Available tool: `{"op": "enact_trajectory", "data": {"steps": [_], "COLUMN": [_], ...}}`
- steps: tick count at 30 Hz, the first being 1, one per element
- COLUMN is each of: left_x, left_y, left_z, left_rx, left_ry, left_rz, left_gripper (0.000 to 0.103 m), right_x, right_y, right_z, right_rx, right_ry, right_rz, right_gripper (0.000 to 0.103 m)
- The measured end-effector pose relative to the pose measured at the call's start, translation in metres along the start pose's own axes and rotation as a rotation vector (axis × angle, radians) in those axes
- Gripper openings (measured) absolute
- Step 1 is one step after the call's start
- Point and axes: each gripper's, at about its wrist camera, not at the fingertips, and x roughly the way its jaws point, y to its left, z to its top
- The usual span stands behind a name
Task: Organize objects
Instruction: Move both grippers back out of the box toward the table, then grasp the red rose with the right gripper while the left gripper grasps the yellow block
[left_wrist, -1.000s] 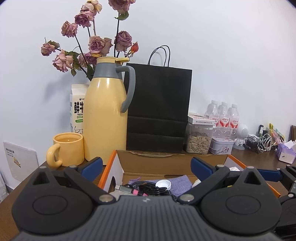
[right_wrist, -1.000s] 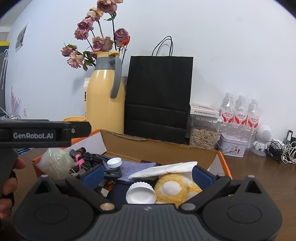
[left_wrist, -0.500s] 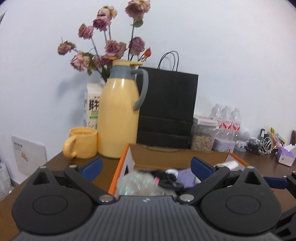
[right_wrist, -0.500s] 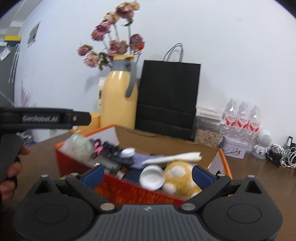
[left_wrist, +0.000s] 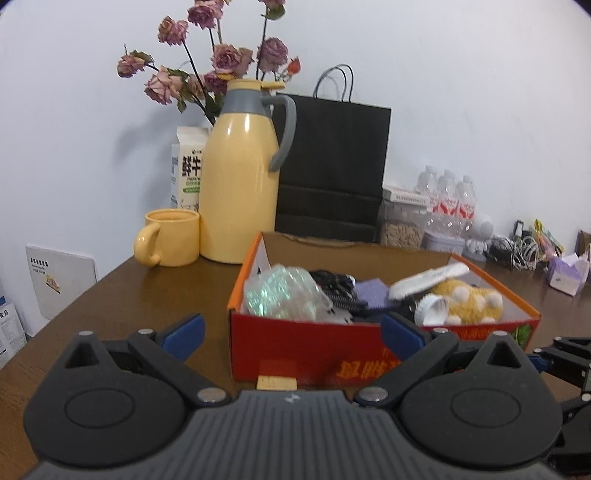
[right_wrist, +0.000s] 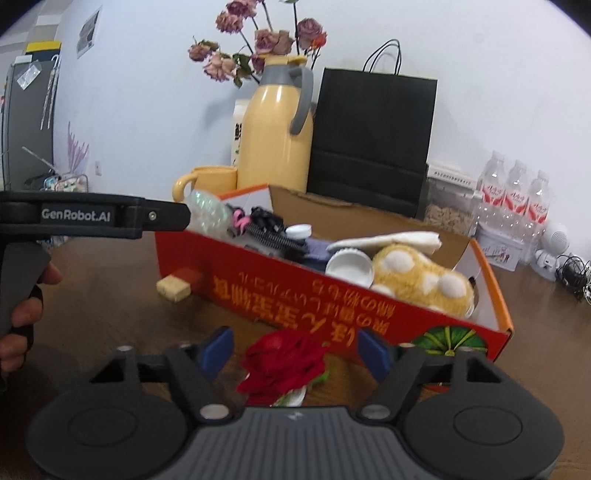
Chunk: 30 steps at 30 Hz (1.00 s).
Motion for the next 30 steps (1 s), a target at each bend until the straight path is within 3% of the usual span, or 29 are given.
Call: {"op": "enact_trajectory", "data": {"steps": [5, 11, 21, 22, 26, 30], "left_x": [0.003, 0.009, 0.017, 0.018, 0.021, 0.021], "left_y": [-0.005, -0.009, -0.012, -0.013, -0.023, -0.031], "left_z": [-0.006, -0.01, -0.015, -0.016, -0.022, -0.028], "left_rx": [0.024, 0.039, 0.062, 0.073, 0.125, 0.141], "left_ry": [0.033, 0.075, 0.14, 0.155, 0.215, 0.249], "left_rz": [-0.016, -0.034, -0.044, -0.058, -0.125, -0.195], "left_gripper": [0.103, 0.103, 0.103, 0.1, 0.072, 0.066], "right_x": [0.001, 0.006, 0.007, 0.008, 0.011, 0.012], "right_y": [-0.004, -0.006, -0.02, -0.023, -0.037, -0.042], "right_z": [-0.002, -0.003, -0.005, -0.005, -0.007, -0.008], "right_rx": [0.03, 0.048, 0.147, 0.168, 0.259, 0.295], "right_ry": [0.017, 0.041, 0.041, 0.042, 0.048, 0.047], "right_rz": [0.022, 0.048, 0.112, 0.121, 0.162, 0.17], "right_gripper": [0.05, 0.041, 0.036, 0.036, 0.036, 0.035]}}
